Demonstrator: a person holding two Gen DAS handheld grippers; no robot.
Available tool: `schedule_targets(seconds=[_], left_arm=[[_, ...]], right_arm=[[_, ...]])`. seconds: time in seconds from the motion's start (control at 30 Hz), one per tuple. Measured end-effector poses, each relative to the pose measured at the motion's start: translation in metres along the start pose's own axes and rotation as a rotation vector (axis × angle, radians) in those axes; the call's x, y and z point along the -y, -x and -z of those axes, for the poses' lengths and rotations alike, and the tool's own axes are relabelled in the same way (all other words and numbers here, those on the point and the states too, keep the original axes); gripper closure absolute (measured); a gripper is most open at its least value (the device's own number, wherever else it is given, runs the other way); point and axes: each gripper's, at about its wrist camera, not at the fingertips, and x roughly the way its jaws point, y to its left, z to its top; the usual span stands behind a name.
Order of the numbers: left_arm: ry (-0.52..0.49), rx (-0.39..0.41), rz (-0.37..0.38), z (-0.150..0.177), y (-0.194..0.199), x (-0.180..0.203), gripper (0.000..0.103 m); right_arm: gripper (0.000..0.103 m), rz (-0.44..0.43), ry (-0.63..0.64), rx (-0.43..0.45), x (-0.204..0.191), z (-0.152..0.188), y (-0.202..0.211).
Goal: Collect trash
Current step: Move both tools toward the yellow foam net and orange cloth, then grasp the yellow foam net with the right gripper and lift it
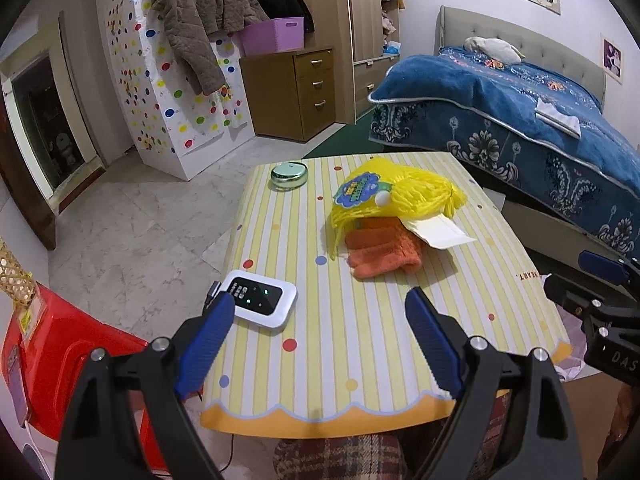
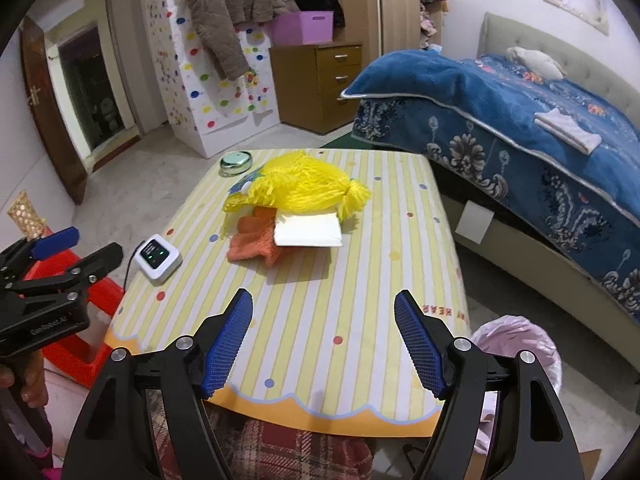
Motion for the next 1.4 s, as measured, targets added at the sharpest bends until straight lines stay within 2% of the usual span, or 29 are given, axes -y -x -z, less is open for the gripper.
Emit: schedule_targets(seconds=[0.3, 0.5, 0.77, 1.03, 1.17, 1.27, 1.4], left_arm=[[-0.010, -0.038, 0.012, 0.010, -0.011, 0.007, 0.018], [-0.003, -0.038, 0.027, 0.005, -0.019, -0.006, 0.018], [0.023, -0.008, 0.003, -0.016, -0.031, -0.034, 0.018], [0.036, 0.001, -0.037, -0.039, -0.054, -0.059, 0.018], [0.051, -0.002, -0.032, -0.046, -0.066, -0.067, 0.018], [0.049, -0.011, -0.030, -0.049, -0.077, -0.069, 0.018], [0.049, -0.041, -0.034, -0.050, -0.095, -0.069, 0.018]], right_arm=[[0.031, -0.016, 0.008, -0.014, -0.001, 0.007, -0.005], [0.037, -0.003, -0.007, -0.006, -0.006, -0.002, -0.009], [0.039, 0.036, 0.033, 0.003, -0.018, -0.037, -0.036], [0.039, 0.013, 0.085, -0.013, -0.032, -0.084, -0.085], [0.026, 0.013, 0.098, -0.024, -0.034, -0.112, -0.119], [0.022, -0.007, 0.089, -0.048, -0.033, -0.129, -0.146], [0.018, 0.018, 0.082, -0.080, -0.029, -0.144, -0.180]])
